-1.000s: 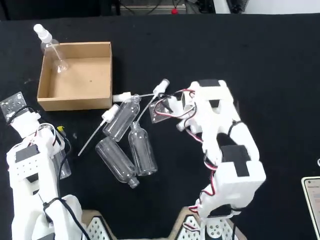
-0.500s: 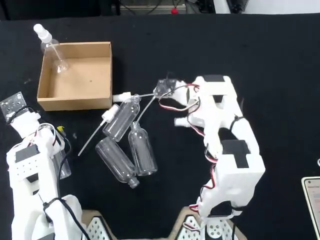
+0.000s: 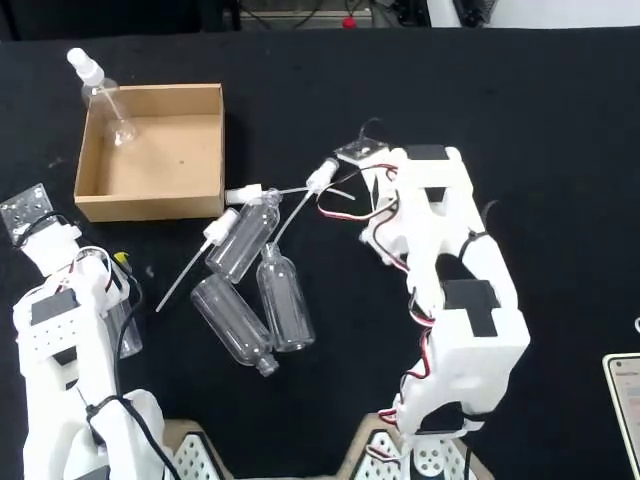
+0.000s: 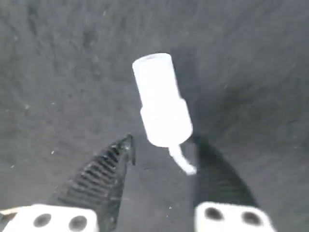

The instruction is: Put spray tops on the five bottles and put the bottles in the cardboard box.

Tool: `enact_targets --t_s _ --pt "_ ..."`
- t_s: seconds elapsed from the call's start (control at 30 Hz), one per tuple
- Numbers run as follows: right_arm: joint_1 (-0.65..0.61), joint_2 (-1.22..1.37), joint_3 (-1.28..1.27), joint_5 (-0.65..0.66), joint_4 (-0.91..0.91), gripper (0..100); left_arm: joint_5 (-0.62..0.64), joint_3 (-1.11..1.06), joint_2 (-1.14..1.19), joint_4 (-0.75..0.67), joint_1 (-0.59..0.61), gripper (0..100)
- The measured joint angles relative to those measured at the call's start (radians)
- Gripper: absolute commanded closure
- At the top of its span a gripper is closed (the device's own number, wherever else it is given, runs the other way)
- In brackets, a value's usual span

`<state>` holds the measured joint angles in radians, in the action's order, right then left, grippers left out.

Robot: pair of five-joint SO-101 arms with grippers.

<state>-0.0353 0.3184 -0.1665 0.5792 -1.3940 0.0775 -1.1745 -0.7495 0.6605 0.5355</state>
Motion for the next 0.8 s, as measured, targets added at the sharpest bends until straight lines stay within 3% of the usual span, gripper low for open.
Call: enact_targets --t_s 0.3,0.53,0.8 --pt "-0.094 -0.026 0.080 0.023 -0.037 72.2 0.000 0.000 0.000 0.000 0.000 92" --pt "-0.043 -0.023 0.080 0.272 0.038 73.4 0.000 0.000 0.000 0.000 0.000 92" --pt "-0.026 0.003 0.075 0.318 0.061 73.7 0.000 0.000 0.000 0.000 0.000 92"
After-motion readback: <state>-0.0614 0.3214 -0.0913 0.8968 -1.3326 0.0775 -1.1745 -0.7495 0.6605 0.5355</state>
